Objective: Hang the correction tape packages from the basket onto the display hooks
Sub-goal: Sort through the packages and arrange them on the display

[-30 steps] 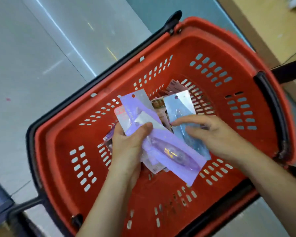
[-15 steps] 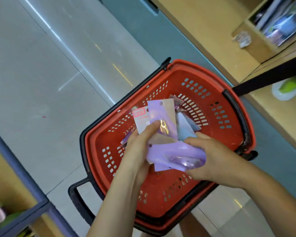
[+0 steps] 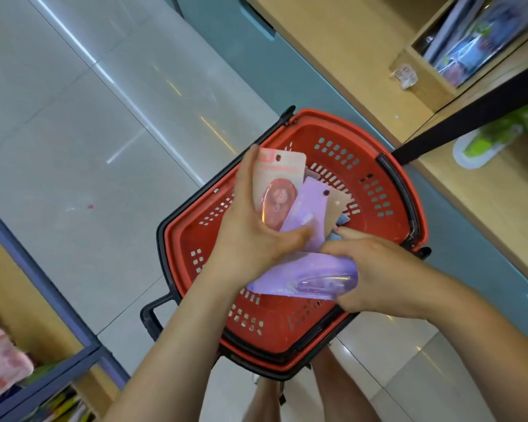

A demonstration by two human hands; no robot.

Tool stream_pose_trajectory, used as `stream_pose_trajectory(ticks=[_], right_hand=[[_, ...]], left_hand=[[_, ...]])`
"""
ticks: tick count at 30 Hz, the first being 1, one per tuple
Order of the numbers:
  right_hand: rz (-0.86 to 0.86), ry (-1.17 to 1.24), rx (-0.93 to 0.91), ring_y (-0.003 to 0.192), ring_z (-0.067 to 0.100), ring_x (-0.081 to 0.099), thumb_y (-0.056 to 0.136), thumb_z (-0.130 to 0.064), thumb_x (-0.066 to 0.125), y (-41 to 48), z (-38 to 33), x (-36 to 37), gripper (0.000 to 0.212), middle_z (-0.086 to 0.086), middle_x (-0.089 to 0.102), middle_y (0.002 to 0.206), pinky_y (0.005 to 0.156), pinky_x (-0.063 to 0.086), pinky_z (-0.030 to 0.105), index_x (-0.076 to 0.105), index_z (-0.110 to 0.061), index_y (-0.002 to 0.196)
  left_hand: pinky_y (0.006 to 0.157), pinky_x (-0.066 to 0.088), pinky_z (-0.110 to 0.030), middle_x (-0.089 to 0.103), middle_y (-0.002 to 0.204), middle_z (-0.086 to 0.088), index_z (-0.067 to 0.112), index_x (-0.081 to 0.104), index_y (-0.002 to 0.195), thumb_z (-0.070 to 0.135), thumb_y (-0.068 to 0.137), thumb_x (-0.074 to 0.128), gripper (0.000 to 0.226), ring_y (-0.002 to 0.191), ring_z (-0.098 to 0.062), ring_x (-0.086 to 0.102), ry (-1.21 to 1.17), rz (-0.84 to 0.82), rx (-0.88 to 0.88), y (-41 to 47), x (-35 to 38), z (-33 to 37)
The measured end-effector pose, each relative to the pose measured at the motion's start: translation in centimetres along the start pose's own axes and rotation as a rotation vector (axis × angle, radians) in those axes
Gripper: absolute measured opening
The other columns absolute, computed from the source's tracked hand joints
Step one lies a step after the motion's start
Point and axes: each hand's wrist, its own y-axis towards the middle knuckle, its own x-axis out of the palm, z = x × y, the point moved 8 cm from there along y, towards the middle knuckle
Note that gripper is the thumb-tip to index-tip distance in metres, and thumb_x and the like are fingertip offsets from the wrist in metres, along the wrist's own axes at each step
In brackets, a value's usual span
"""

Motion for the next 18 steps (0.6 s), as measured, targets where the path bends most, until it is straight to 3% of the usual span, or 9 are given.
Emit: stream_pose_trajectory(ticks=[3,6,9,11,13,16,18], right_hand=[[0.001,-0.020,0.027,0.088,0.012,0.056,0.065,-0.026,0.072,-0.1,0.0,-0.3,0.054,-0.011,0.048,0.100,0.072,0.052,0.039,0.057,-0.045,0.113],[0.017,0.023,0.003,0.087,0.016,0.057,0.064,-0.027,0.072,-0.1,-0.5,-0.8,0.044,-0.006,0.051,0.100,0.070,0.053,0.043,0.061,-0.038,0.105],[0.063,0.108,0.030,0.077,0.019,0.056,0.066,-0.024,0.077,-0.6,0.5,-1.3,0.025,-0.003,0.048,0.085,0.068,0.050,0.043,0.062,-0.026,0.086],[0.114,0.299,0.073,0.076,0.011,0.060,0.068,-0.021,0.086,-1.6,1.6,-1.8,0.028,-0.005,0.056,0.086,0.063,0.050,0.031,0.067,-0.029,0.087],[0.214,0.625,0.139,0.070,0.000,0.065,0.066,-0.020,0.090,-2.6,2.9,-2.1,0.036,-0.013,0.068,0.084,0.057,0.049,0.016,0.070,-0.031,0.094],[0.350,1.004,0.142,0.066,0.002,0.066,0.063,-0.025,0.079,-3.1,3.1,-2.4,0.033,-0.013,0.072,0.076,0.057,0.049,0.016,0.071,-0.022,0.094],[0.402,1.119,0.128,0.072,0.008,0.067,0.066,-0.031,0.075,-3.0,2.2,-2.7,0.027,-0.008,0.074,0.083,0.066,0.052,0.025,0.075,-0.023,0.091]], left_hand=[[0.096,0.052,-0.032,0.062,0.118,0.023,0.042,0.047,0.135,0.027,0.059,0.086,0.086,0.107,-0.004,0.063,0.145,-0.068,0.079,0.3,0.8,1.9],[0.089,0.052,-0.025,0.068,0.101,0.028,0.047,0.060,0.108,0.023,0.061,0.082,0.058,0.091,0.003,0.066,0.093,-0.083,0.106,0.2,1.2,2.6],[0.085,0.055,-0.023,0.071,0.100,0.020,0.028,0.065,0.115,0.018,0.068,0.082,0.051,0.084,0.003,0.065,0.007,0.180,0.089,0.6,-1.0,3.3],[0.083,0.055,-0.020,0.070,0.102,0.011,0.018,0.063,0.114,0.008,0.075,0.082,0.045,0.082,0.004,0.065,-0.166,0.451,0.099,0.9,-4.5,4.0],[0.078,0.054,-0.022,0.070,0.097,0.008,0.018,0.063,0.113,0.007,0.082,0.077,0.035,0.082,-0.002,0.065,-0.305,0.593,0.106,1.1,-7.7,4.6],[0.072,0.055,-0.033,0.070,0.094,0.000,0.023,0.067,0.106,0.020,0.083,0.075,0.024,0.082,-0.018,0.064,-0.516,0.402,-0.045,0.9,-6.9,4.7],[0.075,0.054,-0.037,0.071,0.092,0.000,0.025,0.072,0.097,0.027,0.077,0.077,0.021,0.081,-0.019,0.063,-0.436,0.252,-0.112,-0.4,-4.6,5.2]])
